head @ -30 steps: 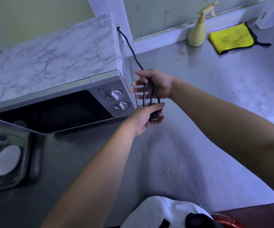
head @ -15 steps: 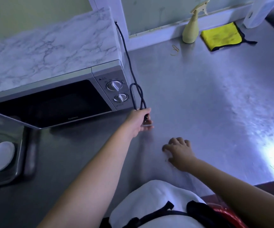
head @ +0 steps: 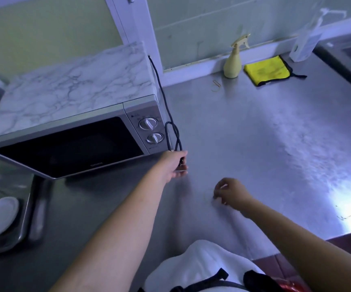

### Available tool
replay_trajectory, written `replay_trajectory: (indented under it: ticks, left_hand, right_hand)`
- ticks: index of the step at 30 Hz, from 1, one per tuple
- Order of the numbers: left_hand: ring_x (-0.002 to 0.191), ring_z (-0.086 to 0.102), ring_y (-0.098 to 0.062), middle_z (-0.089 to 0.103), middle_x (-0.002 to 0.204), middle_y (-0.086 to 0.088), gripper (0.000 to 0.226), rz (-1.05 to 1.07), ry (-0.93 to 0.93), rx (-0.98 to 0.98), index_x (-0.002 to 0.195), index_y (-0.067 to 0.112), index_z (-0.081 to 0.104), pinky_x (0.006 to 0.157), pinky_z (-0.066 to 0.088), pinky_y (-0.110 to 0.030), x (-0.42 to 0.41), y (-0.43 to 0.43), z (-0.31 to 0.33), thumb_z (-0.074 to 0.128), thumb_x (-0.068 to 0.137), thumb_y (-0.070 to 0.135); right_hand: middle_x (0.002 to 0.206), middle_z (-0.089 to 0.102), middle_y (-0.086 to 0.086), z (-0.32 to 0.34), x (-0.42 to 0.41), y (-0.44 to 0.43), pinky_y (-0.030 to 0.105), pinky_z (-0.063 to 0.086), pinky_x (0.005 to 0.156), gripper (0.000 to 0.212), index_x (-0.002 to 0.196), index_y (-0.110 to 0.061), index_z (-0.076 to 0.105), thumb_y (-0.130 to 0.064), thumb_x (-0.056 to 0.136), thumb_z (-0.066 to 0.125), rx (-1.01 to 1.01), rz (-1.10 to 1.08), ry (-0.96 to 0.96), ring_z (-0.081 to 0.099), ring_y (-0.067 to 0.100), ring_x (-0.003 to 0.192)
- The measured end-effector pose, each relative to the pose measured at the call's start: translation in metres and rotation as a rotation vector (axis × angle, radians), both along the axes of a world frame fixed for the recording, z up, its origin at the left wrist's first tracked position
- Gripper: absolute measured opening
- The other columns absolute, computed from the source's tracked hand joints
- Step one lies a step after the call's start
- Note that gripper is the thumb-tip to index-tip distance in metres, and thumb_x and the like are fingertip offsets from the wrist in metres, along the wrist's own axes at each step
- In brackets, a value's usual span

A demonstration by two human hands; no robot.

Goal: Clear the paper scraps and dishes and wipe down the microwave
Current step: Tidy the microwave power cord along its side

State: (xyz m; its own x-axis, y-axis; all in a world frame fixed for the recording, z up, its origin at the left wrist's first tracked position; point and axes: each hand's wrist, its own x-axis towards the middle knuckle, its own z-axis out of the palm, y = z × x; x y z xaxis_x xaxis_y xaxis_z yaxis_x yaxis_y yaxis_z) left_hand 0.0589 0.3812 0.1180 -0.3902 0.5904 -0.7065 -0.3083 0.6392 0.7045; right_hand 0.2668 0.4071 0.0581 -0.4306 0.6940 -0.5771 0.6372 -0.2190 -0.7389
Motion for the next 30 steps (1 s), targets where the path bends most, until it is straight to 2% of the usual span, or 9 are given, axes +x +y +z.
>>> replay_trajectory:
  ticks: [2,4,7,9,11,15,22,27,30]
  left_hand:
    - [0.055,0.052,-0.015,0.051,0.065,0.000,0.018,0.006,-0.009,0.012,0.082,0.017,0.050,0.054,0.054,-0.029,0.001,0.001,-0.001,0.060,0.097,0.020]
    - [0.056,0.053,-0.016,0.052,0.065,-0.001,0.017,0.009,-0.016,0.019,0.083,0.016,0.051,0.058,0.055,-0.032,0.001,0.001,-0.002,0.061,0.097,0.019]
    - [0.056,0.054,-0.015,0.053,0.064,0.000,0.016,0.007,-0.007,0.014,0.084,0.016,0.052,0.060,0.056,-0.033,-0.001,0.001,-0.004,0.062,0.096,0.020]
    - [0.055,0.054,-0.015,0.053,0.063,0.001,0.016,0.011,0.005,0.007,0.085,0.016,0.052,0.061,0.056,-0.033,-0.001,0.002,-0.005,0.062,0.096,0.020]
    - [0.055,0.055,-0.014,0.053,0.063,0.001,0.014,0.012,0.016,-0.005,0.088,0.017,0.052,0.061,0.056,-0.033,-0.002,0.002,-0.006,0.063,0.096,0.020]
    - [0.054,0.056,-0.014,0.055,0.062,0.003,0.014,0.010,0.057,-0.031,0.088,0.018,0.052,0.060,0.055,-0.030,-0.004,0.002,-0.008,0.063,0.096,0.021]
    - [0.054,0.053,-0.017,0.054,0.063,0.001,0.022,0.051,0.124,-0.054,0.076,0.017,0.053,0.059,0.053,-0.030,0.000,0.005,-0.013,0.063,0.096,0.022]
    - [0.056,0.054,-0.016,0.054,0.065,0.001,0.022,0.059,0.110,-0.065,0.077,0.017,0.054,0.055,0.053,-0.028,0.002,0.006,-0.011,0.062,0.097,0.022]
    - [0.055,0.054,-0.016,0.055,0.065,-0.001,0.020,0.071,0.095,-0.058,0.078,0.016,0.055,0.057,0.054,-0.030,0.001,0.005,-0.012,0.063,0.096,0.020]
  right_hand:
    - [0.074,0.073,0.014,0.018,0.009,0.012,0.024,0.049,0.047,0.015,0.094,-0.002,0.065,0.003,0.082,0.072,-0.136,-0.199,0.218,0.058,0.017,0.047]
    - [0.081,0.074,0.016,0.033,0.013,0.017,0.026,0.055,0.056,0.012,0.094,0.000,0.066,0.001,0.085,0.072,-0.269,-0.282,0.358,0.066,0.019,0.057]
    - [0.079,0.071,0.012,0.034,0.008,0.012,0.027,0.059,0.062,0.007,0.086,-0.003,0.067,-0.001,0.092,0.063,-0.606,-0.362,0.446,0.069,0.019,0.065]
    - [0.072,0.067,0.009,0.030,0.002,0.002,0.027,0.057,0.060,0.012,0.083,-0.006,0.066,-0.004,0.092,0.059,-0.848,-0.408,0.469,0.062,0.018,0.062]
    - [0.069,0.062,0.006,0.026,-0.001,-0.005,0.027,0.050,0.060,0.009,0.079,-0.008,0.067,-0.010,0.086,0.062,-0.940,-0.388,0.468,0.053,0.016,0.058]
    - [0.064,0.053,0.005,0.033,-0.004,0.005,0.031,0.048,0.070,0.019,0.082,-0.005,0.073,-0.016,0.080,0.057,-0.941,-0.371,0.548,0.054,0.019,0.062]
    - [0.063,0.055,0.006,0.084,-0.010,0.060,0.034,0.046,0.087,0.041,0.102,0.001,0.075,-0.013,0.079,0.044,-0.945,-0.235,0.935,0.057,0.018,0.067]
    - [0.059,0.045,-0.003,0.112,-0.007,0.077,0.027,0.041,0.077,0.018,0.082,-0.014,0.075,-0.025,0.084,0.061,-0.648,-0.175,0.889,0.049,0.011,0.061]
    - [0.069,0.063,-0.002,0.113,0.003,0.079,0.025,0.042,0.080,0.024,0.070,-0.015,0.072,-0.018,0.091,0.062,-0.402,-0.177,0.780,0.054,0.009,0.068]
